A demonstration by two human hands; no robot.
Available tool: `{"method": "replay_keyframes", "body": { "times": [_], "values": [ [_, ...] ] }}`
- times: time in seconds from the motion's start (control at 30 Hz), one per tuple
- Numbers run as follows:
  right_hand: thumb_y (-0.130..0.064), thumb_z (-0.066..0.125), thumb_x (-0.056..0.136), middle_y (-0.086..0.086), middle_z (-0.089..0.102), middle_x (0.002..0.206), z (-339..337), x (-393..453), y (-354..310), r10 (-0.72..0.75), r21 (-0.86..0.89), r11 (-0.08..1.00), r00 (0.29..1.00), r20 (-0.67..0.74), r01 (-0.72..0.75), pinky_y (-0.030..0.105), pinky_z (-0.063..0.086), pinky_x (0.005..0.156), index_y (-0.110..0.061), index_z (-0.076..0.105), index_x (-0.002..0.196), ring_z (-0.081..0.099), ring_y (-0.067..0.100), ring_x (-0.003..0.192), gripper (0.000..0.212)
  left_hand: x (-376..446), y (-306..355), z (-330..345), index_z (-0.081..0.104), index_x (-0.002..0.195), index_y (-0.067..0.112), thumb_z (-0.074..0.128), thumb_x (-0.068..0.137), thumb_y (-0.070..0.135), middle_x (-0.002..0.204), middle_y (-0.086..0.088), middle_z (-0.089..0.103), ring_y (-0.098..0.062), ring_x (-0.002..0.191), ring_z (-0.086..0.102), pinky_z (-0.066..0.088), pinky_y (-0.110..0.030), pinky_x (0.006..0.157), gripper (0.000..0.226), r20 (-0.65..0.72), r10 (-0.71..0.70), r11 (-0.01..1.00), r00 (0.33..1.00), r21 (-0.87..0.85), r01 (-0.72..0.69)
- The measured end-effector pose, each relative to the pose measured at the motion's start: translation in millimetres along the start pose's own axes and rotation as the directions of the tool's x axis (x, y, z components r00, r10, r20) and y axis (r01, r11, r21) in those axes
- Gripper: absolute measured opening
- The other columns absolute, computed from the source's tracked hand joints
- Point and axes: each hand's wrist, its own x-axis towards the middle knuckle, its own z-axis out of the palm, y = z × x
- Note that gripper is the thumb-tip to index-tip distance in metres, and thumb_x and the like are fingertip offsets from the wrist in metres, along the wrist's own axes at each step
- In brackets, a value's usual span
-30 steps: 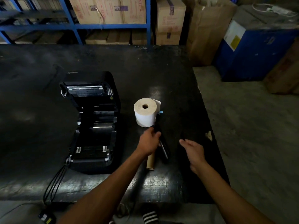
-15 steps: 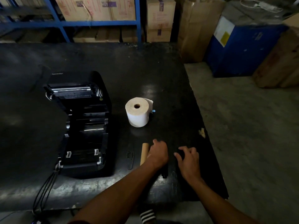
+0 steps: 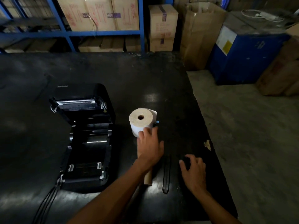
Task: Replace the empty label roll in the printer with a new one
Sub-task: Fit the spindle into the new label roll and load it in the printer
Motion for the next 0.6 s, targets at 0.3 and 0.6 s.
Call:
{"method": "replay_keyframes", "body": {
  "times": [0.3,0.6],
  "values": [
    [-0.013,0.066,0.085,0.013,0.047,0.139,23.0,94.4,-94.7,-0.106,0.282,0.959,0.956,0.274,0.026,0.042,0.04,0.108,-0.017,0.044,0.139,0.049,0.028,0.127,0.059,102.5,-41.1,-46.0,-0.005,0.154,0.026,0.08,0.057,0.068,0.158,-0.014,0.005,-0.047,0.14,0.02,0.036,-0.063,0.103,0.135,0.213,-0.402,0.903,0.891,-0.068,0.424],
    [-0.008,0.064,0.084,0.017,0.046,0.137,51.9,146.2,-126.1,-0.061,0.249,0.968,0.934,0.352,-0.03,0.045,0.04,0.107,-0.019,0.046,0.14,0.047,0.032,0.128,0.06,145.3,-37.0,-41.9,0.024,0.147,0.036,0.085,0.059,0.053,0.147,-0.018,0.022,-0.052,0.13,0.039,0.043,-0.056,0.104,0.109,0.532,-0.305,0.948,0.79,0.092,0.305]
  ]
}}
